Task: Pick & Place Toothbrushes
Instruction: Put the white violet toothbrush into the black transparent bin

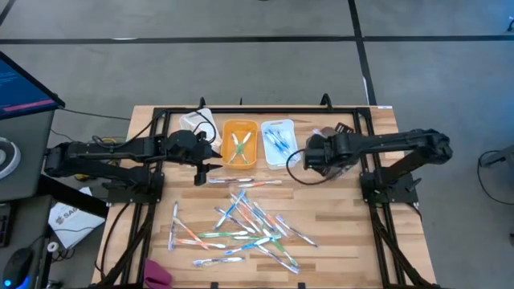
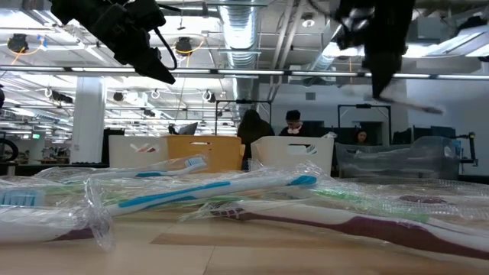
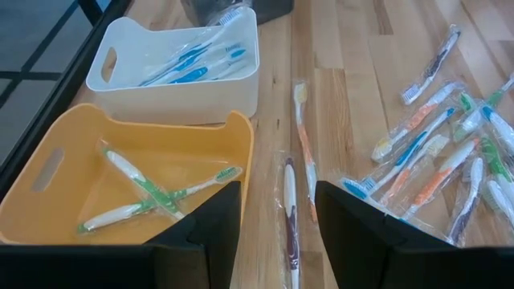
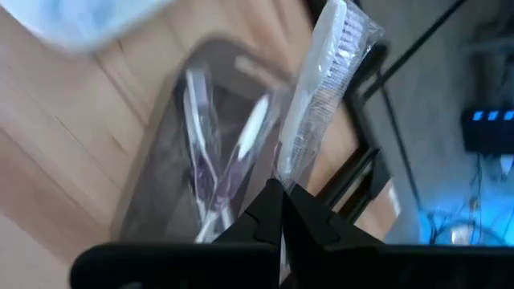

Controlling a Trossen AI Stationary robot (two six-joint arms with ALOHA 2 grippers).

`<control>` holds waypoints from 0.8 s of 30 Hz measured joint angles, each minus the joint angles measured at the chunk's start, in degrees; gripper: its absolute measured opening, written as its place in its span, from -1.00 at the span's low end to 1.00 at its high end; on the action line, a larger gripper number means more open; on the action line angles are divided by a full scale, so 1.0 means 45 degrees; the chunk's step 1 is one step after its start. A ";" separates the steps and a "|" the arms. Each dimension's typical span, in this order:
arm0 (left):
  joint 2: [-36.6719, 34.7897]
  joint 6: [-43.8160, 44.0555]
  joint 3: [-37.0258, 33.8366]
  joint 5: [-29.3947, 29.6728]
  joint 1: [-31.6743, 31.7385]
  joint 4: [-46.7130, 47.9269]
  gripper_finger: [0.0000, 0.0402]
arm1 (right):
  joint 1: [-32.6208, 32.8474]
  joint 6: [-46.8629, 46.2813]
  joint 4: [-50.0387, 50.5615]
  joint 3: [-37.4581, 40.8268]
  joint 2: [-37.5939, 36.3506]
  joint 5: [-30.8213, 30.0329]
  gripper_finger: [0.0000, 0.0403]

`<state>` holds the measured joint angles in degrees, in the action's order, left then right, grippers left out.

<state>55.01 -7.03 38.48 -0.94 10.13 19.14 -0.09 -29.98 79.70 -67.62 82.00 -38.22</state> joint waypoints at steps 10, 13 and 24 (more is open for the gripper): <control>-0.0002 0.0000 0.0000 0.0002 0.0000 0.0000 -0.24 | -0.2164 0.0872 -0.2907 0.2851 0.0005 0.0833 -1.00; -0.0002 -0.0029 0.0000 -0.0002 0.0000 -0.0005 -0.24 | -0.2681 0.1629 -0.4428 0.3316 0.0005 0.1671 -1.00; -0.0002 -0.0039 -0.0001 -0.0003 0.0000 -0.0016 -0.24 | -0.3658 0.2405 -0.6491 0.4362 0.0864 0.3261 -1.00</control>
<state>55.00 -7.20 38.47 -0.95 10.13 19.06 -16.55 -19.15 50.49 -47.99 85.88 -23.55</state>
